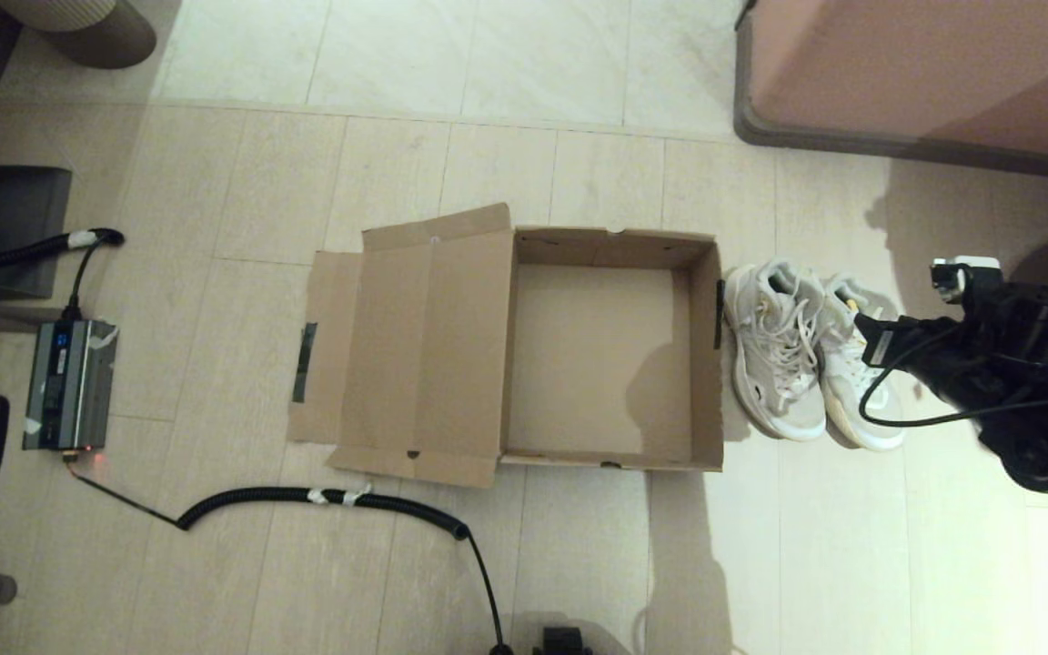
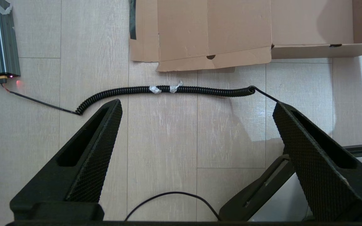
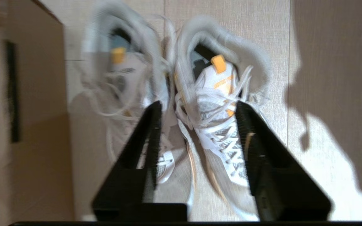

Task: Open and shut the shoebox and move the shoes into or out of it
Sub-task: Put the shoes out of the shoe box, then close the shoe box

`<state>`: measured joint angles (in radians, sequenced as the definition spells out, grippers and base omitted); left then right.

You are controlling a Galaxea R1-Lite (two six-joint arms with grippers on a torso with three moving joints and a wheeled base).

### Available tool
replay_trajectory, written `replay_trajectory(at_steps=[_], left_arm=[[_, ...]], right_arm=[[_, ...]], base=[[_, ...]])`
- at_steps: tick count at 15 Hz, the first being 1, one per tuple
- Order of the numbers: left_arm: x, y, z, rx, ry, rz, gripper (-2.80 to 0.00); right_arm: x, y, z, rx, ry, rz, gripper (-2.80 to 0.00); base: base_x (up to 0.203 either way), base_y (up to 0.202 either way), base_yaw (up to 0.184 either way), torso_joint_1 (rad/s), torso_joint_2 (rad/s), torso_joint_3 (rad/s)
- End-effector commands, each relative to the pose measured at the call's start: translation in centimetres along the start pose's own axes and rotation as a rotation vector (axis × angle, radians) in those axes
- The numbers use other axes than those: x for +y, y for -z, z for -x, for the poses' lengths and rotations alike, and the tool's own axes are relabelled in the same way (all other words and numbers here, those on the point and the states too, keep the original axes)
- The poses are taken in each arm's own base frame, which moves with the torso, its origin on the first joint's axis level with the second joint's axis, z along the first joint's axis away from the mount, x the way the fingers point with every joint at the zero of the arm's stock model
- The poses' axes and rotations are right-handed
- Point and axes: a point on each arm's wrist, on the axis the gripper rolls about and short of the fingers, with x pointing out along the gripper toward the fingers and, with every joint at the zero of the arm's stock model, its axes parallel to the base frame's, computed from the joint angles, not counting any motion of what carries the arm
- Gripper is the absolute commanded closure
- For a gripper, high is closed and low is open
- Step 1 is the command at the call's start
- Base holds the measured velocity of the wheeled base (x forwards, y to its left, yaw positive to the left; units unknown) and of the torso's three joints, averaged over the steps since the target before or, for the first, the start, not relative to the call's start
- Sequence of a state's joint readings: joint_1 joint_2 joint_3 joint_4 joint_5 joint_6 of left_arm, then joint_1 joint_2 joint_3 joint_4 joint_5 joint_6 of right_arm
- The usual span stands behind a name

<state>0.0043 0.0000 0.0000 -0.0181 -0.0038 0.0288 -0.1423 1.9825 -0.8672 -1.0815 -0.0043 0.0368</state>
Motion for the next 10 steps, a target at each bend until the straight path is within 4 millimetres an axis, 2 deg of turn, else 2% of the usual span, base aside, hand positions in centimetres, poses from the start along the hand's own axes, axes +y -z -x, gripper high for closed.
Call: replay_trajectory(at_steps=[1, 3, 5, 10], left_arm=[[0.0, 0.2, -0.1, 0.007, 0.001, 0.000, -2.80], [0.0, 0.2, -0.1, 0.009, 0.001, 0.000, -2.80], [0.0, 0.2, -0.1, 0.009, -0.001, 0.000, -2.80], [0.0, 0.2, -0.1, 0.009, -0.001, 0.000, -2.80]], right_arm=[[0.4, -2.2, 2.6, -0.052, -0.011, -0.001, 0.00], [1.2, -3.6, 6.3, -0.075, -0.039, -0.001, 0.00], [1.8, -4.1, 10.8, -0.084, -0.057, 0.001, 0.00], [0.9, -0.4, 22.2, -0.025, 0.033, -0.009, 0.00]], base=[[0.000, 0.000, 0.000, 0.000, 0.00, 0.000], [0.000, 0.000, 0.000, 0.000, 0.00, 0.000], [0.000, 0.000, 0.000, 0.000, 0.00, 0.000], [0.000, 0.000, 0.000, 0.000, 0.00, 0.000]])
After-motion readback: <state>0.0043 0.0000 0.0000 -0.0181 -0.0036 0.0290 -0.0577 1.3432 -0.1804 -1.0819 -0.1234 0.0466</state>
